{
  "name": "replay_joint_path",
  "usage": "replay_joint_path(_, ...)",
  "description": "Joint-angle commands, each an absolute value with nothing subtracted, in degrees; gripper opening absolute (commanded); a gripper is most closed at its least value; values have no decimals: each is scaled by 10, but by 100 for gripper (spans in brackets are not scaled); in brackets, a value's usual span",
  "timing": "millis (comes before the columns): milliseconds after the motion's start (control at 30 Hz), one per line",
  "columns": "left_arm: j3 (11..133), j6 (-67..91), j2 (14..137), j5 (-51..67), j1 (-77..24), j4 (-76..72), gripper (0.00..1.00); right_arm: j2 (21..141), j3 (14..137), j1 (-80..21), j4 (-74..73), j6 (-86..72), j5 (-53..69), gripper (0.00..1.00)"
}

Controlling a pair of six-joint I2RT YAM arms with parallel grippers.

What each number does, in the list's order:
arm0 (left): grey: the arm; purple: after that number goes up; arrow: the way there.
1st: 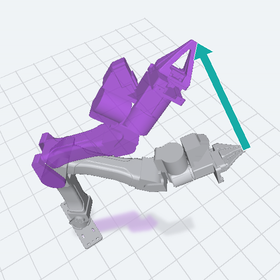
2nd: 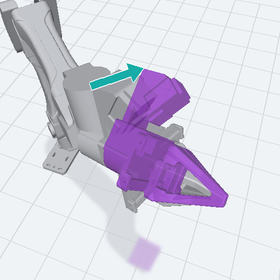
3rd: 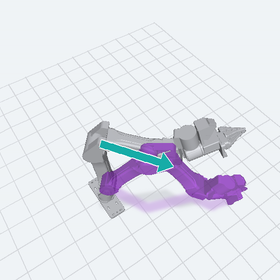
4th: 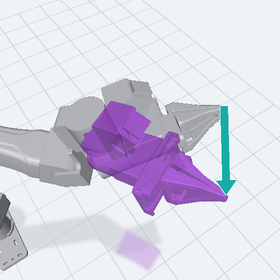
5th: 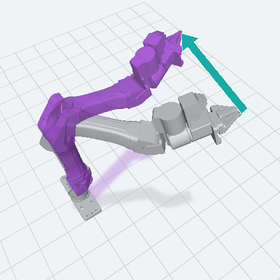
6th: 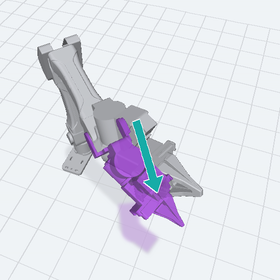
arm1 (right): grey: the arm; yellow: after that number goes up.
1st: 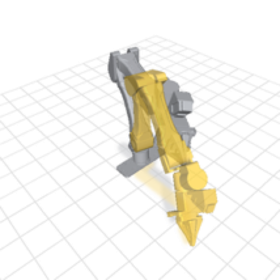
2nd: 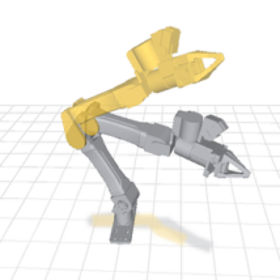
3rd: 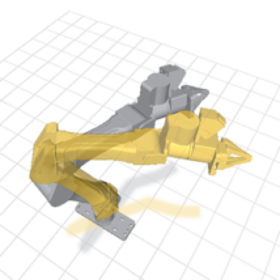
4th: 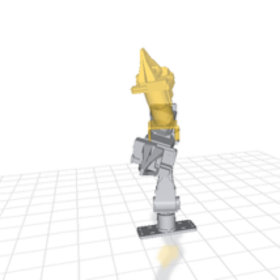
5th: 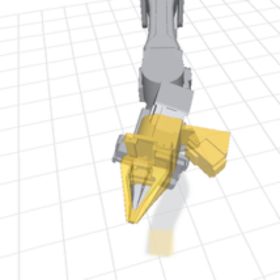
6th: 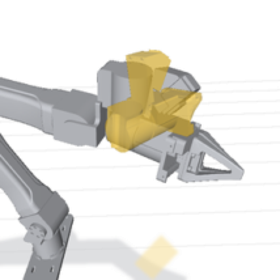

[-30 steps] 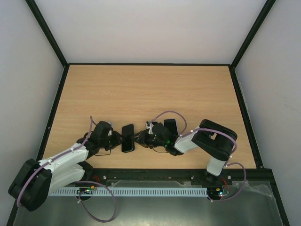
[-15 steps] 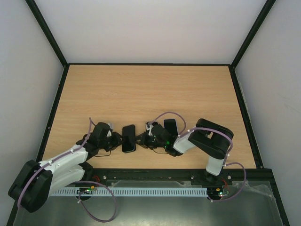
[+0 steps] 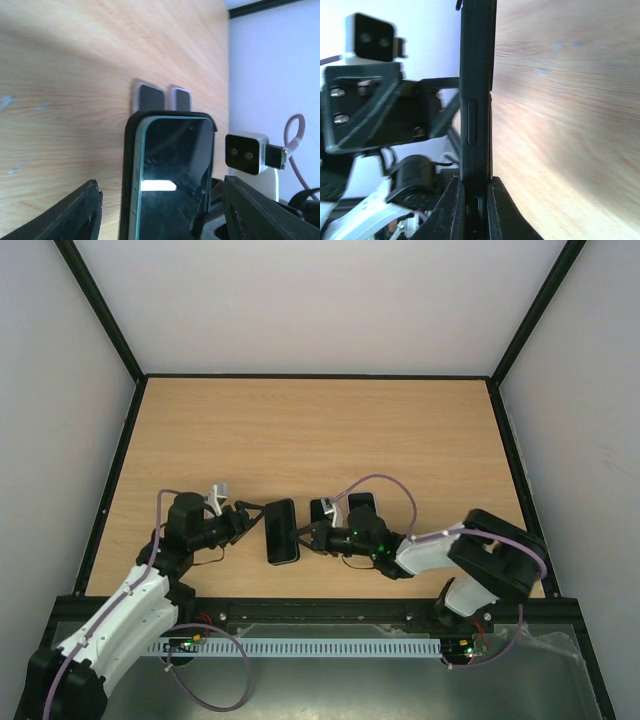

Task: Put the phone into the phone case

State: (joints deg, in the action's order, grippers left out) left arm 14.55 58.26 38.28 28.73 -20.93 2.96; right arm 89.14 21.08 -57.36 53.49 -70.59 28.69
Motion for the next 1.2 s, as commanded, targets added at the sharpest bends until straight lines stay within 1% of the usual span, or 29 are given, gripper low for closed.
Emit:
replay_joint_path(0, 181, 575, 352, 380, -200, 18, 70, 799, 210, -572, 565, -660, 324, 4)
replay_joint_path(167, 216, 579, 319, 407, -199, 7, 80, 725, 205, -571, 554, -646, 370, 4)
replay_joint_path(233, 217, 593, 300, 414, -199, -16, 82, 713, 202, -571, 567, -644, 396, 4)
replay_joint_path(333, 193, 650, 281, 433, -199, -105, 82, 706, 200, -572, 579, -644, 408, 2)
replay_joint_path(400, 169, 695, 275, 446, -199, -178, 78, 708, 198, -572, 595, -653, 408, 2)
replay_joint_path(500, 144, 738, 271, 455, -199, -244, 70, 718, 192, -572, 638, -673, 411, 2)
replay_joint_path(567, 143, 739, 268, 455, -199, -242, 62, 727, 192, -571, 652, -680, 412, 2)
replay_joint_path(667, 140, 735, 263, 455, -199, -229, 47, 739, 184, -570, 699, -702, 410, 2)
replay_joint_path(733, 137, 737, 260, 454, -199, -228, 42, 749, 178, -571, 740, -724, 412, 2)
replay_joint_path(833, 133, 748, 249, 449, -199, -232, 41, 767, 176, -570, 765, -739, 416, 2)
replay_joint_path(867, 132, 751, 244, 446, -199, -232, 42, 772, 174, -570, 775, -744, 417, 2)
replay_joint_path(933, 128, 762, 234, 442, -199, -238, 47, 779, 167, -570, 800, -755, 420, 2)
replay_joint_path(1000, 125, 771, 227, 439, -199, -243, 49, 782, 162, -571, 814, -764, 421, 2)
replay_joint_path(1067, 124, 780, 224, 437, -199, -249, 48, 780, 156, -570, 824, -771, 420, 2)
replay_joint_path(1167, 122, 793, 220, 437, -199, -263, 41, 774, 154, -570, 820, -774, 419, 2)
